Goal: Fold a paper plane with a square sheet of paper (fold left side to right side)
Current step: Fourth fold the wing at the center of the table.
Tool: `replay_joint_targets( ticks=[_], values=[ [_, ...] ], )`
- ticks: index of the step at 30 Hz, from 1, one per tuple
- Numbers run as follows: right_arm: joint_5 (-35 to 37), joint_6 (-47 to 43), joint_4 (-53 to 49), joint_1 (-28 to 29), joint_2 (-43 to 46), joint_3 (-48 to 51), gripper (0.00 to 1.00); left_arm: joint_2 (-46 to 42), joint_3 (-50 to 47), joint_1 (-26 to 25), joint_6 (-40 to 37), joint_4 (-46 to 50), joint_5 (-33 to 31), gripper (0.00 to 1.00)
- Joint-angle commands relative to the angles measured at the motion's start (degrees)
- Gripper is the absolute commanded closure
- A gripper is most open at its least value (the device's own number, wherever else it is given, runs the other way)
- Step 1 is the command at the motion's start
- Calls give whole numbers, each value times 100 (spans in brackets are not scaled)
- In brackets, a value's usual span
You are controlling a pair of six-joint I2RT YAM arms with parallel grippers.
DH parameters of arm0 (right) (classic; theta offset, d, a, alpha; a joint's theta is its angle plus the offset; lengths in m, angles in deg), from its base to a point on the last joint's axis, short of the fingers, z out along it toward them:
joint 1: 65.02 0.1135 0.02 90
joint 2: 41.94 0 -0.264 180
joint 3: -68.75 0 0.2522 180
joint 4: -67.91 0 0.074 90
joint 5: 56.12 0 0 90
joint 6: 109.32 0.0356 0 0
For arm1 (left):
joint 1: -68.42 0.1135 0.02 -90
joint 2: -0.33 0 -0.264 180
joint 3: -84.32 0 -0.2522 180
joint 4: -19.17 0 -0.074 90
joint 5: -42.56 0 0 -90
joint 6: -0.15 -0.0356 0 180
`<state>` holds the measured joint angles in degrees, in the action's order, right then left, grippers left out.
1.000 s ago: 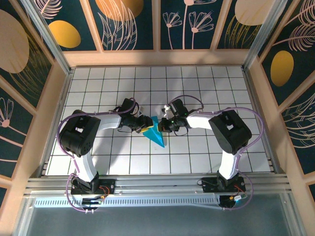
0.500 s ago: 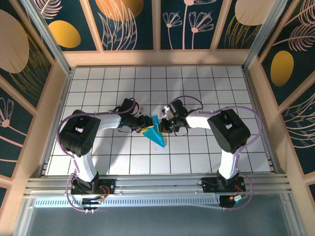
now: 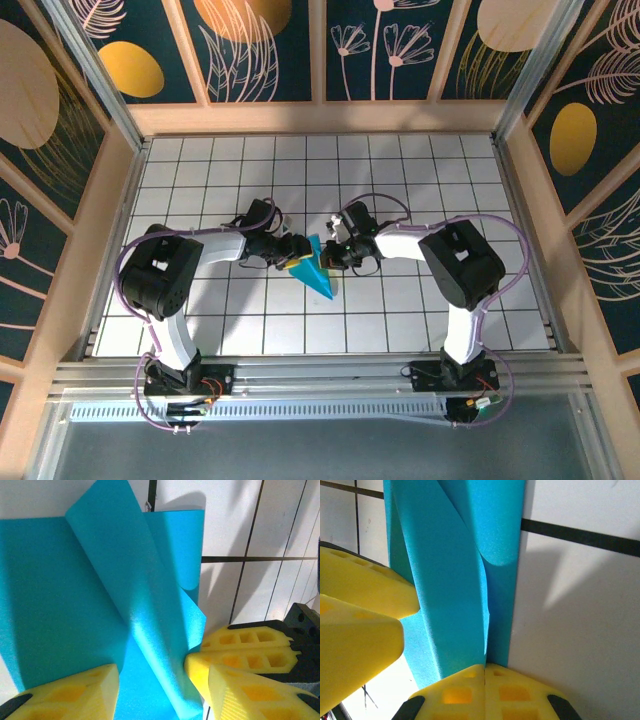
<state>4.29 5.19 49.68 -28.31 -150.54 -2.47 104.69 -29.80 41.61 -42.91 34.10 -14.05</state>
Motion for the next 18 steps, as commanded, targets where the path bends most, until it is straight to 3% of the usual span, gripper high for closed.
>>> replay_joint_targets(
  ticks=[1, 9, 11, 13, 15, 18],
  values=[
    [477, -26, -455, 130, -394, 82, 100, -128, 119, 26, -40, 337, -331, 48],
    [681, 58, -607, 135, -461, 102, 100, -583, 291, 35, -157, 603, -791, 48],
    [723, 69, -616, 135, -448, 99, 100, -781, 226, 35, -160, 469, -719, 61],
    [760, 80, -634, 129, -439, 89, 100, -786, 161, 35, -133, 296, -513, 81],
    [779, 97, -652, 135, -434, 68, 100, -689, 119, 31, -93, 115, -227, 91],
    [809, 115, -669, 135, -442, 48, 100, -405, 120, 10, -62, -85, 133, 98]
  ],
)
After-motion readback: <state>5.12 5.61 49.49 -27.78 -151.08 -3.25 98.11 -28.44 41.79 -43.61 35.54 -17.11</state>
